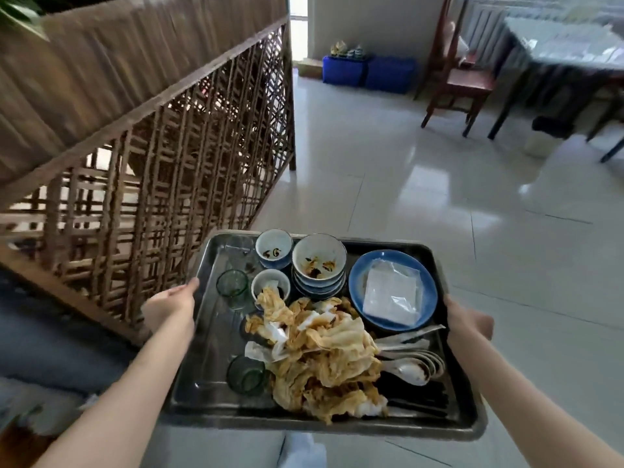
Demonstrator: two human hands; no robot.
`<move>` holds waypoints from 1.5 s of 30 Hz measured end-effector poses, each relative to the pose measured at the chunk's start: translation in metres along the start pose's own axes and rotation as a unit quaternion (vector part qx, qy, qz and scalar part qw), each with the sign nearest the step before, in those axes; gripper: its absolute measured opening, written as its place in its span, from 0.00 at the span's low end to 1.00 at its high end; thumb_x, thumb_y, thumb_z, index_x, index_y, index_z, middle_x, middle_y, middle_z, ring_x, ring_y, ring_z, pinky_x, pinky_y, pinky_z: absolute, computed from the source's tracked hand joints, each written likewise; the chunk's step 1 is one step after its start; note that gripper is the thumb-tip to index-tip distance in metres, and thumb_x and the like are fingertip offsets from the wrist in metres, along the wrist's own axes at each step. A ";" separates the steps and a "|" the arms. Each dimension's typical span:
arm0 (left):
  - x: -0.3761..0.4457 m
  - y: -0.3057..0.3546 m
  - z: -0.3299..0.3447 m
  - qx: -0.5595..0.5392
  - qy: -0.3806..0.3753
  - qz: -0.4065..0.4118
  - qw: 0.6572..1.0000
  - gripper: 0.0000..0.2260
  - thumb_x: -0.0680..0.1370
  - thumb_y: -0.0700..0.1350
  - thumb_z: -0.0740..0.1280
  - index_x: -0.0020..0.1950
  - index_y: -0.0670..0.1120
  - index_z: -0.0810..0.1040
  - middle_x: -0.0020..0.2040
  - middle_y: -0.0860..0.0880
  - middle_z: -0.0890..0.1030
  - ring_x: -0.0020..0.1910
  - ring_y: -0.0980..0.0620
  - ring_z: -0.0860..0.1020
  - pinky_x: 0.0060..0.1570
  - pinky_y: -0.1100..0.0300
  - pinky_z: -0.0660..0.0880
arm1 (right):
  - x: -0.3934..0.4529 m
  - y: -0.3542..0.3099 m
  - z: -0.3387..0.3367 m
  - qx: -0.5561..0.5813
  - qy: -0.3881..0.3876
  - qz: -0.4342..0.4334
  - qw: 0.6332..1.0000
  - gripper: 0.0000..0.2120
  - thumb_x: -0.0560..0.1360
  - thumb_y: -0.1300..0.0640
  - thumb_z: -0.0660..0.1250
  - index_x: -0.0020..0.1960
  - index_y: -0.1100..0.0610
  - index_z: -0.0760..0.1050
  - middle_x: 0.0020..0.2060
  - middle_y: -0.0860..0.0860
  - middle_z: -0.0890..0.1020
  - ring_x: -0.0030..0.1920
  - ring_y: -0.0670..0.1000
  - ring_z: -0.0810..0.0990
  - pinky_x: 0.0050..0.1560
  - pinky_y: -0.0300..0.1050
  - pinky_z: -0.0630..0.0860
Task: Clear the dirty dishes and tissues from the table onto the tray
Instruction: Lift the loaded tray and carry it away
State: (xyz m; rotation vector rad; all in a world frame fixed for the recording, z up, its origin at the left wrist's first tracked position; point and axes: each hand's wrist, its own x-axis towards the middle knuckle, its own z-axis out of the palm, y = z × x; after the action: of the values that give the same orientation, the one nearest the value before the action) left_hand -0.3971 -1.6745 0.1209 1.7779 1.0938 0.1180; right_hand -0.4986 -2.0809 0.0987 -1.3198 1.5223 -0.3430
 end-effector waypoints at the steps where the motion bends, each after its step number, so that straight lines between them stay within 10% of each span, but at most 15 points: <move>1: 0.006 0.017 0.015 -0.005 -0.011 0.004 1.000 0.22 0.71 0.55 0.73 0.58 0.41 0.80 0.58 0.40 0.79 0.56 0.40 0.76 0.53 0.56 0.69 | 0.004 -0.010 0.008 0.006 0.005 0.002 1.000 0.22 0.63 0.54 0.77 0.29 0.62 0.64 0.27 0.52 0.71 0.31 0.50 0.70 0.40 0.44 0.71; 15: 0.071 0.250 0.296 0.005 -0.056 0.040 0.998 0.20 0.67 0.53 0.77 0.52 0.41 0.83 0.57 0.40 0.80 0.54 0.43 0.78 0.51 0.59 0.69 | 0.154 -0.211 0.173 0.065 0.082 -0.013 0.994 0.16 0.67 0.52 0.76 0.42 0.63 0.75 0.43 0.58 0.80 0.41 0.54 0.78 0.43 0.42 0.69; 24: 0.106 0.396 0.500 -0.071 -0.078 0.027 0.994 0.31 0.72 0.47 0.73 0.69 0.34 0.67 0.69 0.35 0.68 0.64 0.45 0.70 0.67 0.55 0.59 | 0.280 -0.367 0.291 0.058 0.094 0.000 0.994 0.21 0.68 0.52 0.75 0.50 0.68 0.77 0.49 0.61 0.82 0.49 0.59 0.81 0.44 0.42 0.70; 31: 0.177 0.499 0.673 -0.066 -0.163 0.022 0.984 0.11 0.70 0.48 0.75 0.38 0.44 0.76 0.51 0.39 0.81 0.53 0.45 0.78 0.66 0.52 0.67 | 0.377 -0.491 0.397 0.049 0.102 0.000 0.994 0.20 0.68 0.51 0.74 0.49 0.68 0.78 0.48 0.60 0.82 0.48 0.58 0.81 0.43 0.42 0.69; 35: 0.212 0.570 0.772 -0.063 -0.155 0.021 0.986 0.17 0.68 0.49 0.77 0.50 0.40 0.81 0.53 0.39 0.82 0.47 0.47 0.78 0.62 0.54 0.71 | 0.429 -0.562 0.460 0.059 0.109 0.007 0.992 0.19 0.69 0.51 0.73 0.49 0.67 0.78 0.47 0.60 0.82 0.46 0.58 0.81 0.43 0.42 0.70; 45: 0.273 0.742 1.008 -0.068 -0.146 0.046 0.986 0.12 0.67 0.52 0.77 0.40 0.46 0.80 0.37 0.46 0.78 0.40 0.48 0.75 0.48 0.58 0.70 | 0.585 -0.753 0.623 0.103 0.117 0.007 0.988 0.17 0.67 0.52 0.75 0.46 0.65 0.79 0.39 0.54 0.77 0.38 0.52 0.75 0.43 0.39 0.69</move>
State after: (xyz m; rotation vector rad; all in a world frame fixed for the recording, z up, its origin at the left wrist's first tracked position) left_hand 0.7506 -2.2432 0.1016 1.6609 0.7754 -0.0122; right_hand 0.5165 -2.5982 0.1146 -1.1349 1.6403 -0.6463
